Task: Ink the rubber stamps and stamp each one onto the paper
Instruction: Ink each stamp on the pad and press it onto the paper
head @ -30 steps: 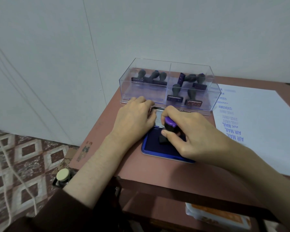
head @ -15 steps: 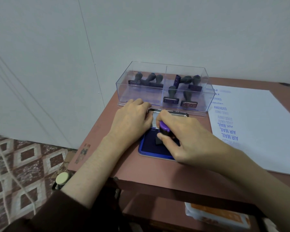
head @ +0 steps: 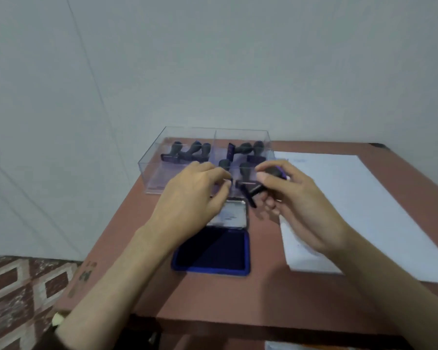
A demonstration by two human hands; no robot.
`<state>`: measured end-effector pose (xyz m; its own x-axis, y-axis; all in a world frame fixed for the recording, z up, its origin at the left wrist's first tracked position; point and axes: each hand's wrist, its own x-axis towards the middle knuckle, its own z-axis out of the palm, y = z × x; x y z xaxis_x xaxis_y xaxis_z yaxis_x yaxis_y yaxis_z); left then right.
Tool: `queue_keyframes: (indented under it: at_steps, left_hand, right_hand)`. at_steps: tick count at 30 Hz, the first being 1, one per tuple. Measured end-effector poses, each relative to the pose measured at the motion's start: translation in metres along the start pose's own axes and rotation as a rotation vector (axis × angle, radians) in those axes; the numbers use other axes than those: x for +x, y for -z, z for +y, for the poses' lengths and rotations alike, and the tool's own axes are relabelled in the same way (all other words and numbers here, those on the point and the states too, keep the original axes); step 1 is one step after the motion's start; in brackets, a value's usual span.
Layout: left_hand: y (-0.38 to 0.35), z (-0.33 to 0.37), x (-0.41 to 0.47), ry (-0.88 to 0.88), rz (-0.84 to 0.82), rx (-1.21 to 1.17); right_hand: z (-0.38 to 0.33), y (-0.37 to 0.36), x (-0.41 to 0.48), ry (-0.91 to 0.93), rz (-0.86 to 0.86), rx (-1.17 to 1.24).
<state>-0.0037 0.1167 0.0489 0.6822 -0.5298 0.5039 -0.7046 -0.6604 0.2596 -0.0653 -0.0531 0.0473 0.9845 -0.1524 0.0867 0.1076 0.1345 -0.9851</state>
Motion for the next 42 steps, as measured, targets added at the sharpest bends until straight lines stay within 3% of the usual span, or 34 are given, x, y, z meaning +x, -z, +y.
queue_keyframes:
  at_steps: [5, 12, 19, 30, 42]
  left_hand:
    - [-0.024, 0.04, 0.025, -0.217, -0.179, -0.138]
    - [-0.055, 0.066, 0.04, -0.367, -0.461, -0.117]
    - [-0.068, 0.062, 0.037, -0.362, -0.557, -0.03]
    - [-0.069, 0.061, 0.037, -0.333, -0.591, -0.019]
    - [-0.069, 0.06, 0.036, -0.327, -0.587, -0.031]
  right_hand:
    - [-0.026, 0.063, 0.034, 0.086, 0.206, 0.026]
    - [-0.026, 0.119, 0.097, 0.142, 0.409, -0.279]
    - [-0.001, 0.136, 0.125, 0.252, 0.349, -0.835]
    - [0.01, 0.136, 0.122, 0.322, 0.229, -1.056]
    - [0.01, 0.133, 0.127, 0.258, 0.152, -1.189]
